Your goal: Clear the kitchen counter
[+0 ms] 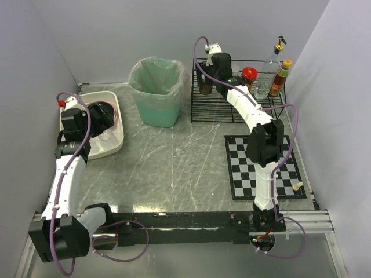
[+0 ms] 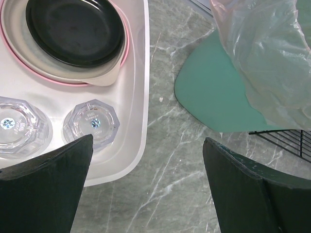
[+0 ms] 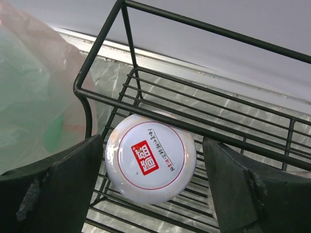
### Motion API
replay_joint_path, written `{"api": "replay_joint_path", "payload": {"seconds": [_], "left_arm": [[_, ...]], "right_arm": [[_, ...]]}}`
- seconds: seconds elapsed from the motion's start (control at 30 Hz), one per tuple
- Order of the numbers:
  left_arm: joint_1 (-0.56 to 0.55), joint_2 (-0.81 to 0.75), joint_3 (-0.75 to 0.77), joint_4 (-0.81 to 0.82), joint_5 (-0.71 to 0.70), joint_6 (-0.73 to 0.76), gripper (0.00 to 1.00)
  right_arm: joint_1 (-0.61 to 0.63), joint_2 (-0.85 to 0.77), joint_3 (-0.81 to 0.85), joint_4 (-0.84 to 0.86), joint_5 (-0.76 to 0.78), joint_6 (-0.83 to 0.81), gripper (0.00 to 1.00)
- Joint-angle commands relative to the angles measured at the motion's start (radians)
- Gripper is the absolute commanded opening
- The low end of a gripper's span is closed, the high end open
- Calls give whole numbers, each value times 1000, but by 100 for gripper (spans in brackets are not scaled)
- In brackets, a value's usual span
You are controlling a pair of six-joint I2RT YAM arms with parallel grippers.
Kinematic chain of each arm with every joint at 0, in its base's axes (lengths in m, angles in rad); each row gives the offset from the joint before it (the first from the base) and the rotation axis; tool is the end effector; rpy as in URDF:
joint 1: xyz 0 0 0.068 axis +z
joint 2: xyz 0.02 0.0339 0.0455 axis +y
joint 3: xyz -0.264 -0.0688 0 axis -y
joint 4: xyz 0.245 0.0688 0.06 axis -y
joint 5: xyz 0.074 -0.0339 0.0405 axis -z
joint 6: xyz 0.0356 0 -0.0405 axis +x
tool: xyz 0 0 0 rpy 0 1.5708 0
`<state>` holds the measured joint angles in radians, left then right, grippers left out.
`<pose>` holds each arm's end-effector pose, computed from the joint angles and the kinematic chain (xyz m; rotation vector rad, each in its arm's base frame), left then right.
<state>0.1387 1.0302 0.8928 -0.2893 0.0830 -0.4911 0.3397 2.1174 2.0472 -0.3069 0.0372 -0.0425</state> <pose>0.2329 0.0295 0.3204 -0.5710 1.9264 -0.3088 0.4791 0.1679 0.3414 -0.3463 1.9200 0.1604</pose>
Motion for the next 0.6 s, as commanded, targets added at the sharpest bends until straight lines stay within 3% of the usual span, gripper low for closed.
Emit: {"api": "replay_joint_path", "payload": {"seconds": [0.0, 0.37, 0.57], "left_arm": [[4, -2, 21, 42, 14, 8, 99], [4, -1, 21, 42, 14, 6, 99], [4, -2, 21, 41, 11, 8, 99]], "right_arm": [[-11, -34, 48, 83, 24, -19, 91], [1, -129, -7, 190, -31, -43, 97], [59, -252, -129, 357, 93, -134, 100]]}}
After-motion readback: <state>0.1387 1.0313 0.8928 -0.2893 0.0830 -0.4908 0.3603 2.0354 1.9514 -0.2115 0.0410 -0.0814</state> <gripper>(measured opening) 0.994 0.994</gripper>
